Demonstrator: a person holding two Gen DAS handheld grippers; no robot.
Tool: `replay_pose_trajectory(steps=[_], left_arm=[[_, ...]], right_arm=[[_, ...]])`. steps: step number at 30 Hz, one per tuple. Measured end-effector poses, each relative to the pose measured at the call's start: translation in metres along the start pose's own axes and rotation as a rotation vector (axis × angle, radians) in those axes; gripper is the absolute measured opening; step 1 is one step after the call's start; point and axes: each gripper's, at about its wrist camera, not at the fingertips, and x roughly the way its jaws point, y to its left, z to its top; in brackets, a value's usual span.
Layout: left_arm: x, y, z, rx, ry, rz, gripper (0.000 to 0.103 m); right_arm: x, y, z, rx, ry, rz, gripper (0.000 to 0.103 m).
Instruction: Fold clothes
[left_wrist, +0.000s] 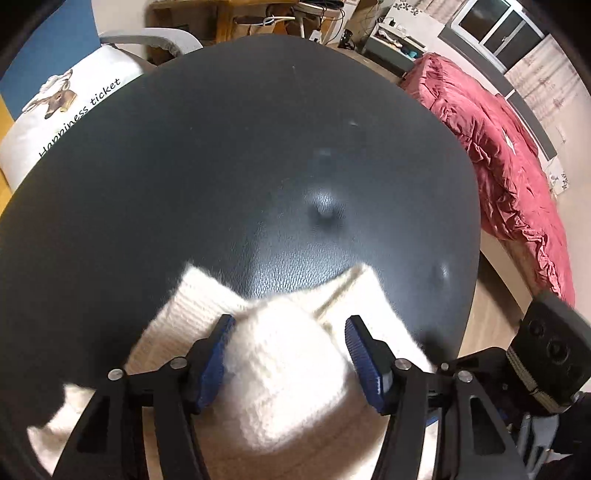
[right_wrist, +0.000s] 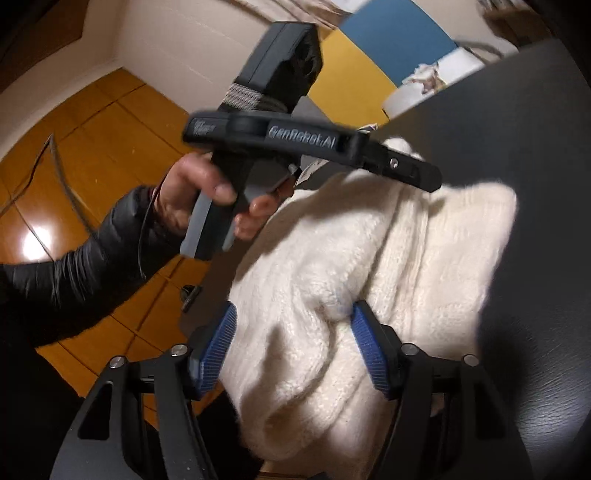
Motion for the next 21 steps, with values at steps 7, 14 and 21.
replay_pose_trajectory(steps=[7, 14, 21], left_arm=[[-0.02, 0.013, -0.022, -0.045, -0.165, -0.018, 0.023], [-0.056, 0.003, -0.044, -0.042, -0.384, -0.062, 0.014], [-0.096, -0.008, -0.046, -0.024, -0.568, -0.25, 0.014]], right_arm=[[0.008, 0.009, -0.004, -0.063, -0.023, -0.004, 0.088], [0.021, 0.007, 0.012, -0.041, 0.005, -0.131, 0.018], [-0.006, 0.049, 0.026, -0.192, -0.09, -0.174, 0.018]])
